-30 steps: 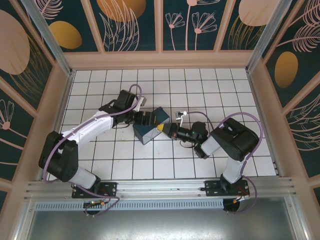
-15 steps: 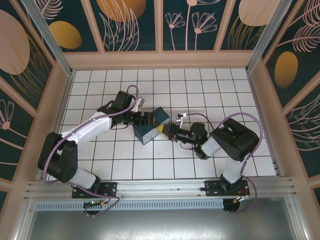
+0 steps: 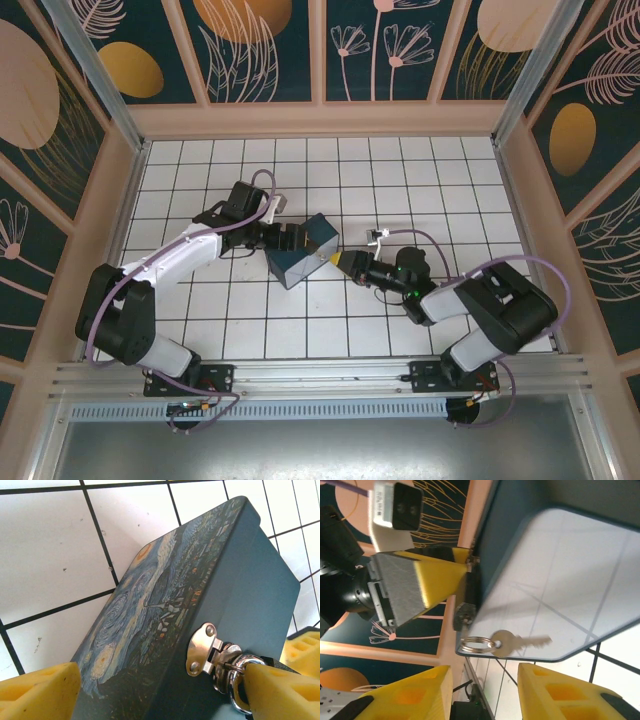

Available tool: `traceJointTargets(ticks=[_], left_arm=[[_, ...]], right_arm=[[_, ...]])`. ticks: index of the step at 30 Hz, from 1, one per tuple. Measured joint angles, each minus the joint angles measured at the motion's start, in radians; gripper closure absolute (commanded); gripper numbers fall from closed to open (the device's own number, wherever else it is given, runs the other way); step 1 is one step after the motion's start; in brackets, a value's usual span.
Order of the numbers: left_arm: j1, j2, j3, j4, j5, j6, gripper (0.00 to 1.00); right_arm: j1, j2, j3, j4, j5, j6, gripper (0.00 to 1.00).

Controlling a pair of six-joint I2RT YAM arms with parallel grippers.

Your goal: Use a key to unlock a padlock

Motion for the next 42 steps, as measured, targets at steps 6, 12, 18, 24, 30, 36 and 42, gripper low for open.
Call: traceJointTargets(ticks=[6,12,18,24,30,36,42], left_arm=[[0.0,0.0,-0.001,0.001,0.001,0.0,0.15],[0.0,0.0,-0.005,0.006,0.011,-0.004,0.15],[0.0,0.0,-0.005,0.006,0.011,-0.004,0.15],[0.0,0.0,-0.005,0.006,0.015,-0.004,0.15],[0.0,0.0,-0.005,0.005,0.016,-0.003,0.15],[0.001,0.0,-0.005,0.004,0.018,-0.003,0.16],[0.005,0.0,-0.005,0.003,0.019,-0.003,0.17]], right_arm=[[0.012,-0.019,0.064,-0.082,0.028,-0.018,0.69],[0.031,0.001,0.105,-0.113,0.04,-0.018,0.71],[0.047,0.014,0.113,-0.137,0.047,-0.018,0.74],[0.052,0.014,0.113,-0.141,0.054,-0.019,0.78],[0.064,0.014,0.113,-0.145,0.054,-0.017,0.83],[0.073,0.016,0.113,-0.137,0.054,-0.011,0.93],[0.074,0.029,0.114,-0.118,0.054,-0.005,0.97]])
